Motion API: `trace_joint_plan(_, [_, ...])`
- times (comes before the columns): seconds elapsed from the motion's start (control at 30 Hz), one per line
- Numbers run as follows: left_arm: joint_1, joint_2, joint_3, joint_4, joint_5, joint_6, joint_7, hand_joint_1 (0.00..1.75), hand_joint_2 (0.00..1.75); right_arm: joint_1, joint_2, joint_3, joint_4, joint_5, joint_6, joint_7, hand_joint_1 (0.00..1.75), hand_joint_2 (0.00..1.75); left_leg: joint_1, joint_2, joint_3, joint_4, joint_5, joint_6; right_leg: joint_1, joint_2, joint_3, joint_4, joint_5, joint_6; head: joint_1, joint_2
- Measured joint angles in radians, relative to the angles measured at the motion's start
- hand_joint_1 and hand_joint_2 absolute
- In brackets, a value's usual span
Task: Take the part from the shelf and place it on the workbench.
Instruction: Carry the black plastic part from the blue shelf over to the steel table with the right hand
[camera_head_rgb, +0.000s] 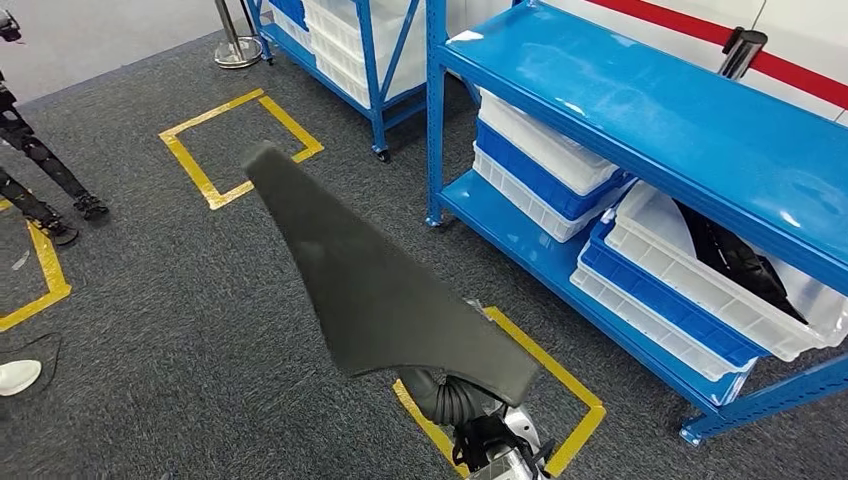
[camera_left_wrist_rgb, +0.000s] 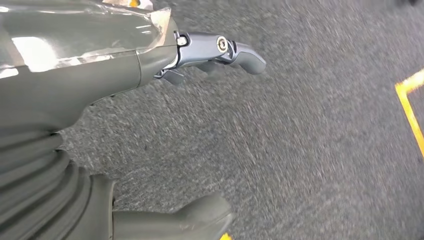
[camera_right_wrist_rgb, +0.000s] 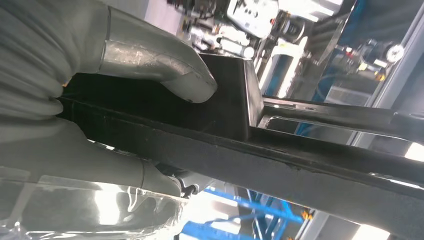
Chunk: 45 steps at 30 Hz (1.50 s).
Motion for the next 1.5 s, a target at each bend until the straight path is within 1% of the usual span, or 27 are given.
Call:
trace_joint_plan(0.03, [0.0, 0.0, 0.0, 0.0, 0.0, 0.0, 0.0, 0.0, 1.75, 0.0, 0.0, 0.0, 0.0, 0.0, 0.001, 0.0, 1.75, 1.75, 0.001, 0.006, 0.018, -0.036, 0.025, -0.001, 0.0, -0.009, 0.001, 0.0, -0.001, 0.0, 0.0, 0.0])
trace_joint_plan(0.1, [0.0, 0.0, 0.0, -0.002, 0.0, 0.0, 0.0, 0.0, 1.75, 0.0, 0.001, -0.001, 0.0, 0.0, 0.001, 0.0, 1.75, 1.75, -0.001, 0.038, 0.086, -0.164, 0.08, 0.001, 0.003, -0.024, 0.003, 0.0, -0.004, 0.003, -0.001, 0.0])
trace_joint_plan(0.17, [-0.002, 0.0, 0.0, -0.006, 0.0, 0.0, 0.0, 0.0, 1.75, 0.0, 0.001, -0.002, 0.0, 0.002, 0.001, -0.001, 1.75, 1.75, -0.009, 0.06, 0.128, -0.245, 0.101, 0.012, 0.009, -0.037, 0.005, 0.001, -0.008, 0.011, 0.001, 0.0])
trace_joint_plan(0.2, [-0.003, 0.0, 0.0, -0.008, 0.0, -0.001, 0.0, 0.0, 1.75, 0.0, 0.0, -0.002, 0.0, 0.004, 0.001, -0.001, 1.75, 1.75, -0.014, 0.057, 0.13, -0.253, 0.098, 0.018, 0.011, -0.044, 0.006, 0.001, -0.01, 0.016, 0.003, 0.0])
trace_joint_plan(0.27, [-0.002, 0.0, 0.0, -0.009, 0.0, -0.002, 0.0, 0.0, 1.75, 0.001, 0.0, -0.002, 0.0, 0.007, 0.001, -0.004, 1.75, 1.75, -0.015, 0.038, 0.133, -0.26, 0.102, 0.032, 0.011, -0.055, 0.008, 0.002, -0.015, 0.027, 0.004, 0.0])
trace_joint_plan(0.33, [-0.003, 0.001, 0.0, -0.009, 0.0, -0.006, 0.0, 0.0, 1.75, 0.004, -0.001, -0.004, -0.001, 0.011, -0.002, -0.008, 1.75, 1.75, -0.012, 0.02, 0.14, -0.27, 0.11, 0.045, 0.009, -0.029, -0.003, 0.038, -0.036, 0.034, 0.006, 0.0])
trace_joint_plan(0.4, [-0.007, 0.002, 0.0, -0.01, 0.0, -0.01, 0.0, 0.0, 1.75, 0.013, -0.004, -0.008, -0.001, 0.016, -0.004, -0.011, 1.75, 1.75, -0.011, 0.001, 0.142, -0.274, 0.113, 0.054, 0.004, 0.009, -0.053, 0.147, -0.084, 0.03, 0.011, 0.0])
trace_joint_plan(0.43, [-0.008, 0.002, 0.0, -0.01, -0.001, -0.01, 0.0, 0.0, 1.75, 0.021, -0.007, -0.01, -0.001, 0.018, -0.005, -0.012, 1.75, 1.75, -0.011, -0.011, 0.141, -0.273, 0.114, 0.056, 0.002, 0.017, -0.086, 0.21, -0.108, 0.027, 0.013, 0.0])
trace_joint_plan(0.47, [-0.009, 0.002, -0.001, -0.011, -0.004, -0.008, 0.0, 0.0, 1.75, 0.029, -0.009, -0.013, -0.001, 0.021, -0.006, -0.012, 1.75, 1.75, -0.011, -0.023, 0.14, -0.273, 0.114, 0.057, 0.001, 0.02, -0.11, 0.254, -0.121, 0.028, 0.014, 0.0])
trace_joint_plan(0.5, [-0.009, 0.002, -0.004, -0.011, -0.009, -0.002, 0.0, 0.0, 1.75, 0.037, -0.012, -0.016, -0.001, 0.023, -0.007, -0.012, 1.75, 1.75, -0.011, -0.035, 0.14, -0.273, 0.114, 0.057, -0.001, 0.021, -0.119, 0.267, -0.118, 0.033, 0.015, 0.0])
trace_joint_plan(0.53, [-0.009, 0.002, -0.008, -0.011, -0.015, 0.008, 0.0, 0.0, 1.75, 0.043, -0.014, -0.018, -0.002, 0.026, -0.008, -0.012, 1.75, 1.75, -0.011, -0.047, 0.14, -0.272, 0.114, 0.056, -0.004, 0.024, -0.109, 0.243, -0.101, 0.041, 0.015, 0.0])
trace_joint_plan(0.57, [-0.009, 0.002, -0.016, -0.01, -0.022, 0.022, 0.0, 0.0, 1.75, 0.048, -0.015, -0.022, -0.003, 0.03, -0.008, -0.013, 1.75, 1.75, -0.011, -0.059, 0.141, -0.272, 0.115, 0.055, -0.008, 0.032, -0.083, 0.188, -0.075, 0.05, 0.015, 0.0])
trace_joint_plan(0.63, [-0.011, 0.004, -0.037, -0.01, -0.031, 0.047, 0.0, 0.0, 1.75, 0.056, -0.016, -0.027, -0.005, 0.034, -0.01, -0.015, 1.75, 1.75, -0.014, -0.081, 0.139, -0.268, 0.114, 0.048, -0.017, 0.066, -0.028, 0.065, -0.028, 0.06, 0.015, 0.0])
trace_joint_plan(0.7, [-0.013, 0.006, -0.056, -0.009, -0.036, 0.06, 0.0, 0.0, 1.75, 0.063, -0.017, -0.03, -0.008, 0.036, -0.013, -0.016, 1.75, 1.75, -0.015, -0.097, 0.132, -0.265, 0.115, 0.035, -0.018, 0.085, -0.005, 0.013, -0.013, 0.054, 0.012, 0.0])
trace_joint_plan(0.77, [-0.011, 0.009, -0.068, -0.008, -0.037, 0.066, 0.0, 0.0, 1.75, 0.066, -0.016, -0.033, -0.01, 0.037, -0.015, -0.016, 1.75, 1.75, -0.008, -0.107, 0.125, -0.263, 0.116, 0.023, -0.015, 0.071, -0.002, 0.009, -0.007, 0.038, 0.011, 0.0])
trace_joint_plan(0.83, [-0.01, 0.011, -0.077, -0.006, -0.035, 0.069, 0.0, 0.0, 1.75, 0.066, -0.014, -0.035, -0.011, 0.037, -0.016, -0.017, 1.75, 1.75, -0.003, -0.078, 0.109, -0.232, 0.096, 0.013, -0.016, 0.056, 0.0, 0.005, -0.003, 0.024, 0.007, 0.0])
trace_joint_plan(0.9, [-0.014, 0.012, -0.086, -0.006, -0.029, 0.072, 0.0, 0.0, 1.75, 0.069, -0.013, -0.038, -0.012, 0.038, -0.016, -0.019, 1.75, 1.75, -0.003, -0.029, 0.062, -0.135, 0.041, 0.007, -0.013, 0.035, 0.001, 0.004, -0.003, 0.012, 0.001, 0.0])
trace_joint_plan(0.97, [-0.016, 0.013, -0.095, -0.006, -0.019, 0.076, 0.0, 0.0, 1.75, 0.073, -0.014, -0.04, -0.012, 0.039, -0.016, -0.023, 1.75, 1.75, -0.001, -0.008, 0.005, -0.023, -0.003, 0.003, -0.007, 0.01, 0.001, 0.004, -0.006, 0.005, -0.002, 0.0])
trace_joint_plan(1.0, [-0.015, 0.013, -0.099, -0.006, -0.015, 0.08, 0.0, 0.0, 1.75, 0.075, -0.015, -0.04, -0.012, 0.039, -0.016, -0.024, 1.75, 1.75, -0.001, -0.003, -0.007, -0.001, -0.003, 0.001, -0.005, -0.001, 0.002, 0.004, -0.007, 0.003, -0.002, 0.0])
trace_joint_plan(1.03, [-0.013, 0.013, -0.101, -0.006, -0.013, 0.086, 0.0, 0.0, 1.75, 0.076, -0.015, -0.04, -0.012, 0.038, -0.016, -0.026, 1.75, 1.75, 0.0, 0.001, 0.0, -0.015, 0.014, 0.001, -0.004, -0.012, 0.003, 0.004, -0.008, 0.002, -0.002, 0.0])
trace_joint_plan(1.13, [-0.012, 0.017, -0.108, -0.006, -0.017, 0.118, 0.0, 0.0, 1.75, 0.076, -0.015, -0.041, -0.013, 0.038, -0.015, -0.027, 1.75, 1.75, -0.005, 0.04, 0.091, -0.184, 0.093, 0.01, 0.002, -0.038, 0.009, 0.005, -0.016, 0.007, -0.002, 0.0])
trace_joint_plan(1.2, [-0.013, 0.02, -0.12, -0.006, -0.021, 0.139, 0.0, 0.0, 1.75, 0.075, -0.013, -0.043, -0.013, 0.038, -0.01, -0.026, 1.75, 1.75, -0.015, 0.058, 0.121, -0.245, 0.104, 0.019, 0.008, -0.054, 0.012, 0.006, -0.022, 0.017, 0.0, 0.0])
trace_joint_plan(1.27, [-0.01, 0.024, -0.129, -0.006, -0.02, 0.15, 0.0, 0.0, 1.75, 0.074, -0.006, -0.043, -0.013, 0.038, -0.002, -0.026, 1.75, 1.75, -0.021, 0.041, 0.123, -0.253, 0.102, 0.03, 0.012, -0.072, 0.016, 0.004, -0.027, 0.027, 0.001, 0.0])
trace_joint_plan(1.3, [-0.007, 0.025, -0.131, -0.006, -0.019, 0.152, 0.0, 0.0, 1.75, 0.073, -0.001, -0.043, -0.013, 0.038, 0.001, -0.025, 1.75, 1.75, -0.02, 0.031, 0.126, -0.258, 0.105, 0.036, 0.011, -0.071, 0.016, 0.009, -0.032, 0.031, 0.001, 0.0])
trace_joint_plan(1.37, [-0.005, 0.027, -0.132, -0.006, -0.017, 0.157, 0.0, 0.0, 1.75, 0.071, 0.007, -0.044, -0.013, 0.038, 0.004, -0.023, 1.75, 1.75, -0.014, 0.012, 0.135, -0.268, 0.111, 0.048, 0.01, -0.037, -0.004, 0.062, -0.061, 0.034, 0.002, 0.0])
trace_joint_plan(1.43, [-0.004, 0.028, -0.132, -0.007, -0.016, 0.165, 0.0, 0.0, 1.75, 0.071, 0.009, -0.045, -0.011, 0.038, 0.008, -0.022, 1.75, 1.75, -0.011, -0.009, 0.135, -0.271, 0.113, 0.056, 0.004, 0.007, -0.065, 0.187, -0.113, 0.029, 0.005, 0.0])
trace_joint_plan(1.5, [-0.001, 0.029, -0.131, -0.008, -0.015, 0.171, 0.0, 0.0, 1.75, 0.072, 0.009, -0.045, -0.006, 0.037, 0.014, -0.021, 1.75, 1.75, -0.011, -0.036, 0.134, -0.27, 0.113, 0.057, 0.001, 0.02, -0.119, 0.282, -0.141, 0.032, 0.006, 0.0])
